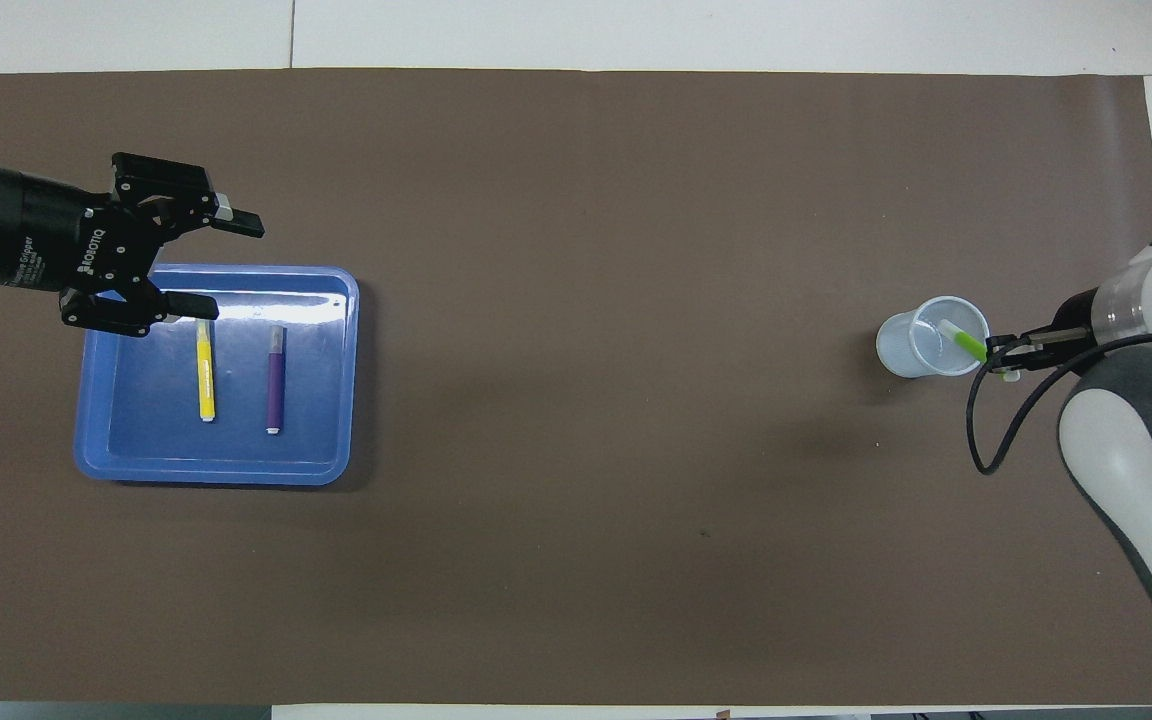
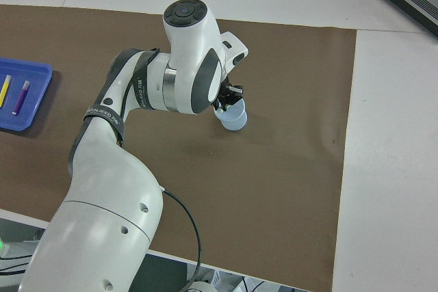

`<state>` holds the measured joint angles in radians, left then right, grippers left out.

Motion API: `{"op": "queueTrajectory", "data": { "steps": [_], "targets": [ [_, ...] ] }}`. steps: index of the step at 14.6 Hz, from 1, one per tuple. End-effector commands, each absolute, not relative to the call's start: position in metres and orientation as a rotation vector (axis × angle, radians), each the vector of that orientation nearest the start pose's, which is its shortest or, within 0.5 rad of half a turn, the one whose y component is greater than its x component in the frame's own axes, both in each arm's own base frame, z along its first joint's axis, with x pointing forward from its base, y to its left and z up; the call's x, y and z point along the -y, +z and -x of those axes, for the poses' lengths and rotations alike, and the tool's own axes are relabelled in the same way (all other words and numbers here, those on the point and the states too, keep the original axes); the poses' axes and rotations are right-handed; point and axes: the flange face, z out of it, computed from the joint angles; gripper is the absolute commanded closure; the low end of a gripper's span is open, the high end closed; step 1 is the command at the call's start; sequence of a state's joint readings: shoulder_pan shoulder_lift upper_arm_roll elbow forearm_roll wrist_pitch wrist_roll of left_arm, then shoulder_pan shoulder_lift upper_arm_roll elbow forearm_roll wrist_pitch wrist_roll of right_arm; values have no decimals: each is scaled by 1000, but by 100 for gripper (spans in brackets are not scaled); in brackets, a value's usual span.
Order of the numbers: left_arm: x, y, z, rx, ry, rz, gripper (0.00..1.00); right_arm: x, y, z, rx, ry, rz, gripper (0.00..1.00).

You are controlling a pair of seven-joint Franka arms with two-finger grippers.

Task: Right arm passes pens to left for tray arrangement
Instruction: 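Grasp the green pen in the cup with the right gripper, then carry the green pen toward the left gripper while the left gripper approaches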

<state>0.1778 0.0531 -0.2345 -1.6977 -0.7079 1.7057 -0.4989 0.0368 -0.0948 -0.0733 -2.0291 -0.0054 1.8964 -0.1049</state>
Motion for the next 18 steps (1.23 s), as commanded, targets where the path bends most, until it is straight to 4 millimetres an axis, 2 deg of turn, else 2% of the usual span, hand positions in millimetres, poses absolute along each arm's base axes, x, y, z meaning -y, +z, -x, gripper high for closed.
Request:
{"op": "queueTrajectory", "data": {
  "steps": [1, 3, 8, 10, 12, 13, 14, 16, 18],
  "targets": [
    [95, 573, -567, -744, -290, -2322, 0, 21, 524, -516, 97, 75, 3090, 100],
    [98, 574, -568, -770, -301, -2309, 0, 21, 540, -512, 20, 109, 2937, 100],
    [101, 577, -571, -858, -316, -2240, 0, -2, 551, -513, -66, 82, 2589, 100],
    [111, 576, -570, -883, -336, -2215, 0, -14, 557, -517, -91, 45, 2506, 100],
    [117, 572, -568, -941, -414, -2115, 0, -31, 563, -519, -129, 40, 2378, 100],
    [120, 569, -568, -971, -460, -2062, 0, -45, 565, -519, -118, 46, 2344, 100],
    [132, 559, -564, -981, -519, -2019, 0, -68, 568, -519, -93, 54, 2297, 100],
    [158, 544, -554, -971, -562, -1951, 0, -96, 574, -519, -79, 59, 2205, 100],
    [217, 543, -539, -932, -567, -1929, 0, -120, 577, -520, -78, 48, 2165, 100]
  ]
}}
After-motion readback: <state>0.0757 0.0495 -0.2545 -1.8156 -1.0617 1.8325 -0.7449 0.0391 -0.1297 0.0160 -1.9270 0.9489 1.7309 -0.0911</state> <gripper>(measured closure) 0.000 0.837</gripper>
